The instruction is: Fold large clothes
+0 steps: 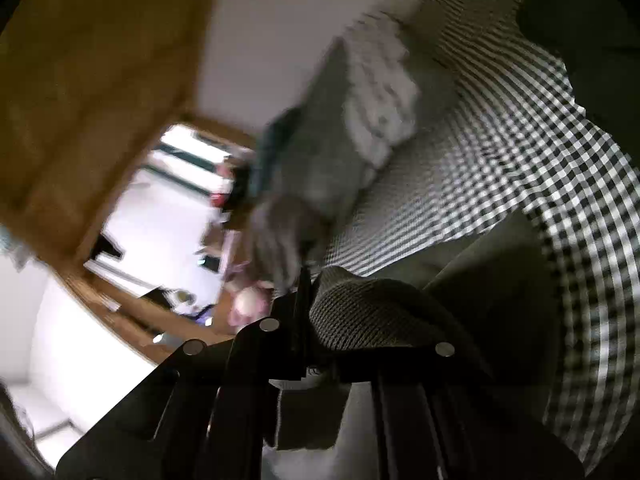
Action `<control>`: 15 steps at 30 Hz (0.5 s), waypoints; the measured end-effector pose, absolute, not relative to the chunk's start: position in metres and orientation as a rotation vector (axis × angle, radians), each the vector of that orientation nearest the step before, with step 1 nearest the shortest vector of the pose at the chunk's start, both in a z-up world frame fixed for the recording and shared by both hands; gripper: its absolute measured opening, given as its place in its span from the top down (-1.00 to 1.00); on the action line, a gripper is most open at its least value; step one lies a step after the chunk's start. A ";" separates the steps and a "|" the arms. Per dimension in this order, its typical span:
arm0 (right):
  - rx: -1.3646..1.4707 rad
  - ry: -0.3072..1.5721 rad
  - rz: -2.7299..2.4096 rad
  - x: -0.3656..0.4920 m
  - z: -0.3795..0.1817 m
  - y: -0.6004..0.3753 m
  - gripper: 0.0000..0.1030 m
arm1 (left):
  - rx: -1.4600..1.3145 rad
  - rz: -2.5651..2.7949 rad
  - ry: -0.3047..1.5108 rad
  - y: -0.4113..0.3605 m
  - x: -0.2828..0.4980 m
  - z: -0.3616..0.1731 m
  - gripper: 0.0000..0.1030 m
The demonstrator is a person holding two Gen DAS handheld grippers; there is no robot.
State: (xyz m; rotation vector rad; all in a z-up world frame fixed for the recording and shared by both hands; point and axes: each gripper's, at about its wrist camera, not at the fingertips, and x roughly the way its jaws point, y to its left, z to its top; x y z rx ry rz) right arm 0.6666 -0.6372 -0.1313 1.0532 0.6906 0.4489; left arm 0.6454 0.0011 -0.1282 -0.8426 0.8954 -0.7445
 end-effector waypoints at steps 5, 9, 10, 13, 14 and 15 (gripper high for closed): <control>1.066 0.810 0.391 0.725 -0.155 -0.641 0.83 | -0.907 -0.712 0.969 0.002 0.684 -0.151 0.77; 1.179 0.940 0.371 0.753 -0.191 -0.651 0.82 | -0.972 -0.742 1.016 0.004 0.704 -0.168 0.73; 1.188 0.961 0.379 0.756 -0.196 -0.652 0.81 | -0.976 -0.758 1.027 0.004 0.708 -0.171 0.71; 1.229 1.022 0.429 0.766 -0.202 -0.657 0.77 | -1.008 -0.827 1.044 0.006 0.717 -0.175 0.30; 1.211 1.036 0.459 0.770 -0.200 -0.658 0.75 | -1.031 -0.852 1.042 0.008 0.719 -0.176 -0.45; 1.194 1.049 0.472 0.771 -0.199 -0.658 0.72 | -1.056 -0.857 1.024 0.012 0.720 -0.175 -0.95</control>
